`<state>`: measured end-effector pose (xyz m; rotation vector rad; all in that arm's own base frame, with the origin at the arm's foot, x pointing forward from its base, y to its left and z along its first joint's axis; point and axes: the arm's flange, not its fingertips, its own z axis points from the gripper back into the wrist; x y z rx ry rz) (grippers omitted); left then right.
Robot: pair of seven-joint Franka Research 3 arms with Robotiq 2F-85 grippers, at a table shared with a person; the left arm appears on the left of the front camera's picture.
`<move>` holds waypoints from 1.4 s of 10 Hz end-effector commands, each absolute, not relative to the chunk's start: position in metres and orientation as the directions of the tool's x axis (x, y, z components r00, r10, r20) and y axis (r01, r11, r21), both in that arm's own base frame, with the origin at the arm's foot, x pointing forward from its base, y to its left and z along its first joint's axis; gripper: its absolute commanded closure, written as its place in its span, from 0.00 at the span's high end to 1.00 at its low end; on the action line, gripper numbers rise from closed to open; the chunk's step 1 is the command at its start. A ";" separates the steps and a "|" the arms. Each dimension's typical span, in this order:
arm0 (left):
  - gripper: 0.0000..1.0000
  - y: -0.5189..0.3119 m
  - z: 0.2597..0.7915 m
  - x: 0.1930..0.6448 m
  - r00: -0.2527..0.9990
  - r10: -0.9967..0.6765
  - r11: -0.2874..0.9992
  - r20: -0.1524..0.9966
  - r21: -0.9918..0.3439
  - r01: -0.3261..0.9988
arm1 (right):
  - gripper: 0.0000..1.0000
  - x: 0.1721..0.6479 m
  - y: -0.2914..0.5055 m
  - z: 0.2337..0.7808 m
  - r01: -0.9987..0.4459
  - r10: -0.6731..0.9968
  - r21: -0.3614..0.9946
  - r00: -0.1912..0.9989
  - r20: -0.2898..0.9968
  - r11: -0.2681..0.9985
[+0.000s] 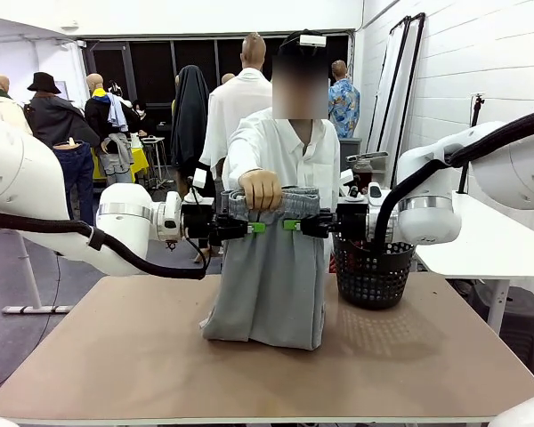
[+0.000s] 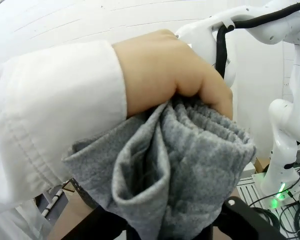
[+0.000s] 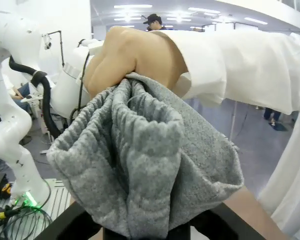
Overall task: Fold the training pants.
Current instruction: Release the ends of the Training pants and then grab the overlapped ends, then fold the Training pants in half.
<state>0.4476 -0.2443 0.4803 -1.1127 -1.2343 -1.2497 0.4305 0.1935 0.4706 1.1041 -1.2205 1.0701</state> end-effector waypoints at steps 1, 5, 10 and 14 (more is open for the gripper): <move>0.00 -0.251 0.482 0.451 -0.046 -0.009 0.043 0.999 0.046 0.998 | 0.00 0.443 0.193 0.471 -0.993 0.009 0.077 0.078 0.997 0.091; 0.00 -0.267 0.469 0.462 -0.042 -0.046 0.007 0.998 0.043 0.999 | 0.00 0.444 0.200 0.471 -0.997 0.031 0.065 0.066 0.997 0.029; 0.00 -0.257 0.466 0.459 -0.032 -0.037 0.023 0.999 0.033 0.999 | 0.00 0.438 0.196 0.464 -0.996 0.031 0.061 0.062 0.998 0.060; 0.00 -0.257 0.466 0.459 -0.032 -0.037 0.023 0.999 0.033 0.999 | 0.00 0.438 0.196 0.464 -0.996 0.031 0.061 0.062 0.998 0.060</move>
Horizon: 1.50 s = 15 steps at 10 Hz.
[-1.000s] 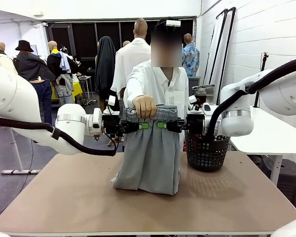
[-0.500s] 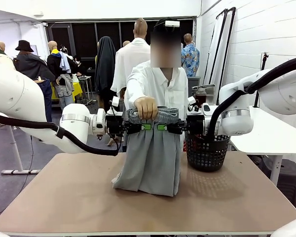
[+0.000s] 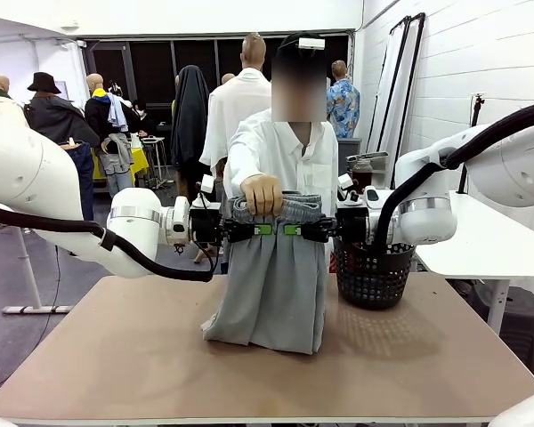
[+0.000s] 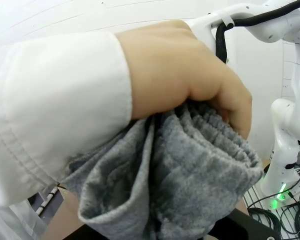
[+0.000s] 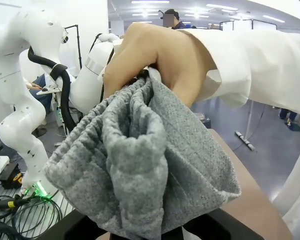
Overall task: Fold the training pants.
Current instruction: Fold the Training pants in half.
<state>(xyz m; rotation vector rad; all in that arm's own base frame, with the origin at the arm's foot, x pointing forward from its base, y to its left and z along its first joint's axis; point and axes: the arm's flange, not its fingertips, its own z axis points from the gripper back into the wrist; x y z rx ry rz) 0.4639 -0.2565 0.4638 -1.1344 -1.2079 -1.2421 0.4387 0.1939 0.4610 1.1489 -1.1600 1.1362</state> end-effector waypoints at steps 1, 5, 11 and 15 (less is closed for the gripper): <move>0.00 -0.257 0.466 0.459 -0.032 -0.037 0.023 0.999 0.033 0.999 | 0.00 0.438 0.196 0.464 -0.996 0.031 0.061 0.062 0.998 0.060; 0.00 -0.257 0.466 0.459 -0.032 -0.037 0.023 0.999 0.033 0.999 | 0.00 0.438 0.196 0.464 -0.996 0.031 0.061 0.062 0.998 0.060; 0.00 -0.257 0.466 0.459 -0.032 -0.037 0.023 0.999 0.033 0.999 | 0.00 0.438 0.196 0.464 -0.996 0.031 0.061 0.062 0.998 0.060; 0.00 -0.257 0.466 0.459 -0.032 -0.037 0.023 0.999 0.033 0.999 | 0.00 0.438 0.196 0.464 -0.996 0.031 0.061 0.062 0.998 0.060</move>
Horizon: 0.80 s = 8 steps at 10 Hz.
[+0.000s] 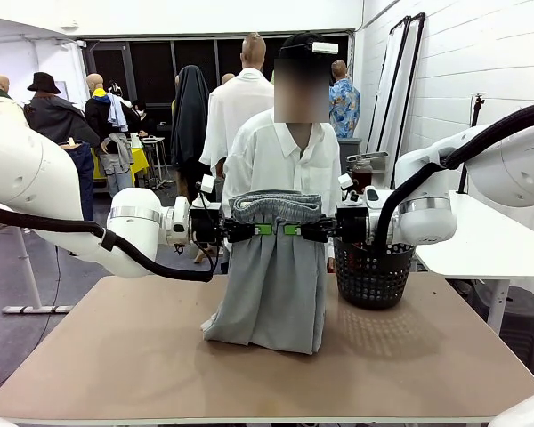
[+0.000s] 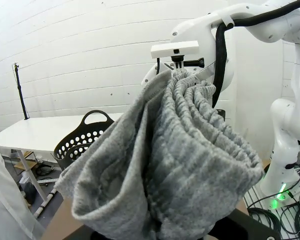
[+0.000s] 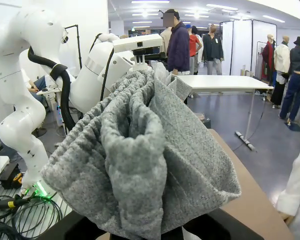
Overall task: Fold the training pants.
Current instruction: Fold the Training pants in half.
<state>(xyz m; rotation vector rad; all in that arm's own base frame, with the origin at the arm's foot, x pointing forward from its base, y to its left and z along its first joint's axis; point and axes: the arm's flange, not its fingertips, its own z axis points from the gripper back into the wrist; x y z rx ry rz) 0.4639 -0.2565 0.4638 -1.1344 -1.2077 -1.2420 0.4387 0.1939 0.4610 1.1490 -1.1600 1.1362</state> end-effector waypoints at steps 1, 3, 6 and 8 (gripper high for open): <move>0.00 -0.257 0.466 0.459 -0.032 -0.037 0.023 0.999 0.033 0.999 | 0.00 0.438 0.196 0.464 -0.996 0.031 0.061 0.062 0.998 0.060; 0.00 -0.257 0.466 0.459 -0.032 -0.037 0.023 0.999 0.033 0.999 | 0.00 0.438 0.196 0.464 -0.996 0.031 0.061 0.062 0.998 0.060; 0.00 -0.257 0.466 0.459 -0.032 -0.037 0.023 0.999 0.033 0.999 | 0.00 0.438 0.196 0.464 -0.996 0.031 0.061 0.062 0.998 0.060; 0.00 -0.257 0.466 0.459 -0.032 -0.037 0.023 0.999 0.033 0.999 | 0.00 0.438 0.196 0.464 -0.996 0.031 0.061 0.062 0.998 0.060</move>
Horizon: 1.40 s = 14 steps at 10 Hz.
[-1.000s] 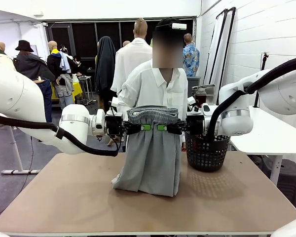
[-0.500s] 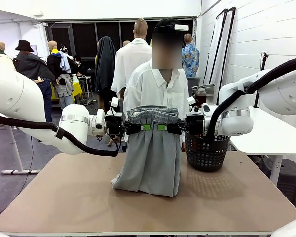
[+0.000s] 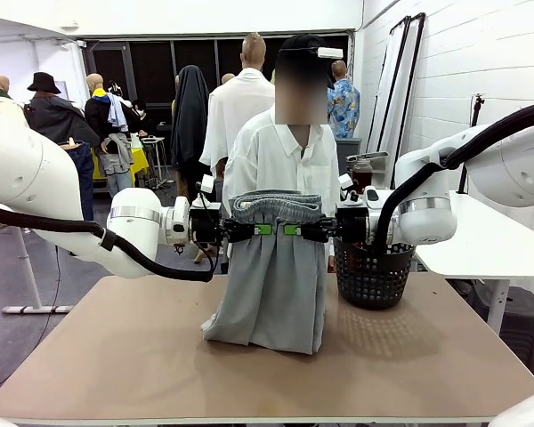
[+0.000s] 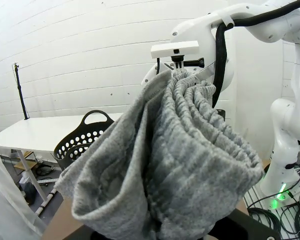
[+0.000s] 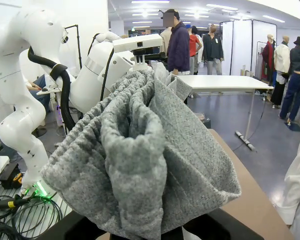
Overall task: Fold the training pants.
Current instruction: Fold the Training pants in half.
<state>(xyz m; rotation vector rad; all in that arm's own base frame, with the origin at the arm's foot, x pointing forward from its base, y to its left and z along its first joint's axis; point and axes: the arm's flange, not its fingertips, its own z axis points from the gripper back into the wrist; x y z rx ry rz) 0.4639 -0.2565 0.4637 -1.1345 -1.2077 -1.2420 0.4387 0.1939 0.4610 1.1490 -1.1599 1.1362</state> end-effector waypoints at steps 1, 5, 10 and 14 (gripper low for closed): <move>0.00 -0.257 0.466 0.459 -0.032 -0.037 0.023 0.999 0.033 0.999 | 0.00 0.438 0.196 0.464 -0.996 0.031 0.061 0.062 0.998 0.060; 0.00 -0.257 0.466 0.459 -0.032 -0.037 0.023 0.999 0.033 0.999 | 0.00 0.438 0.196 0.464 -0.996 0.031 0.061 0.062 0.998 0.060; 0.00 -0.257 0.464 0.464 -0.035 -0.054 0.024 0.998 0.037 0.999 | 0.00 0.439 0.194 0.461 -0.996 0.048 0.059 0.063 0.997 0.072; 0.00 -0.242 0.479 0.459 -0.053 -0.053 0.028 0.997 0.054 0.998 | 0.00 0.453 0.208 0.477 -0.997 0.058 0.074 0.073 0.996 -0.011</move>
